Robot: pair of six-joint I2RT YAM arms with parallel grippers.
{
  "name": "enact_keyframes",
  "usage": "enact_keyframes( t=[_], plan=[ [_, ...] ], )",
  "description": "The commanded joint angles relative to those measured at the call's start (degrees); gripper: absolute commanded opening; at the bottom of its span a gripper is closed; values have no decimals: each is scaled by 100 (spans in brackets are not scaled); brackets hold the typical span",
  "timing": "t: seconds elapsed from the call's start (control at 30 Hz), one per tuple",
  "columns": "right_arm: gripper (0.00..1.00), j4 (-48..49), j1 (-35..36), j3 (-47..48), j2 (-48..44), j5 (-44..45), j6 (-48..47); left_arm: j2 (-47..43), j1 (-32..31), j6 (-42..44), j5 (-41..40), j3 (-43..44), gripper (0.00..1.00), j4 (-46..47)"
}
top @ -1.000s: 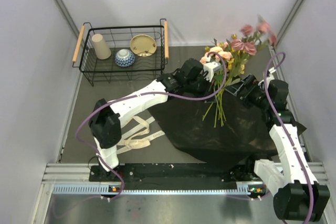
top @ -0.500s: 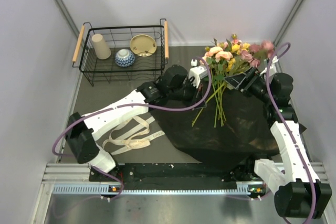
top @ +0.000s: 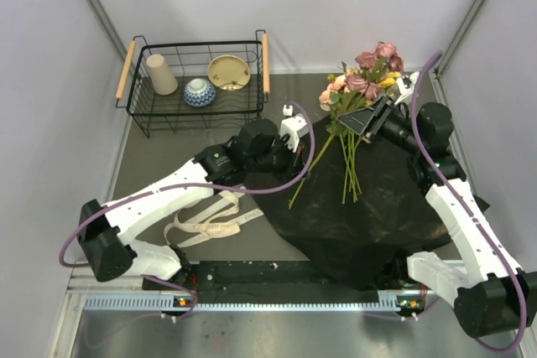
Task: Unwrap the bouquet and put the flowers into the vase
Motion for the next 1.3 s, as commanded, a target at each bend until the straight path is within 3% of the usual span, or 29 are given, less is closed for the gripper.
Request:
enact_keyframes(
  t=[0.0, 0.17, 0.27, 0.37, 0.43, 0.53, 0.57, 0.67, 0.73, 0.83, 1.03, 1.2, 1.27],
  plan=[
    [40, 425, 247, 425, 179, 173, 15, -615, -9, 196, -368, -247, 0, -23],
    [32, 566, 765, 627, 487, 341, -64, -1020, -9, 302, -552, -572, 0, -67],
    [20, 592, 1003, 830, 698, 454, -126, -1257, -9, 363, -684, -695, 0, -155],
    [1, 680, 1152, 1032, 830, 543, -178, -1407, 0, 294, -1157, -801, 0, -321],
    [0, 715, 1223, 1190, 892, 604, -239, -1504, 35, 66, -1912, -932, 0, -489],
    [0, 820, 1434, 1471, 1006, 815, -441, -1714, 192, -128, -2475, -1126, 29, -656],
    [0, 821, 1504, 1567, 1067, 946, -512, -1828, 245, -181, -2530, -1318, 45, -648],
    [0, 882, 1899, 1963, 1217, 1376, -898, -2748, 684, -409, -2469, -1758, 66, -411],
    [0, 935, 2258, 2270, 1384, 1779, -1248, -3084, 1418, -619, -2066, -1951, 73, -296],
    [0, 1022, 2750, 2754, 1665, 2359, -1758, -3385, 2247, -665, -1512, -1874, 74, -523],
    [0, 1049, 3963, 4142, 2612, 3380, -2980, -3621, 3285, -1025, -2002, -1820, 70, -850],
    [0, 873, 4299, 5355, 3466, 3654, -3167, -3894, 4279, -1280, -1958, -2189, 71, -455],
    [0, 751, 4343, 5784, 3834, 3689, -3167, -3895, 4289, -1236, -2134, -2391, 73, -131]
  ],
)
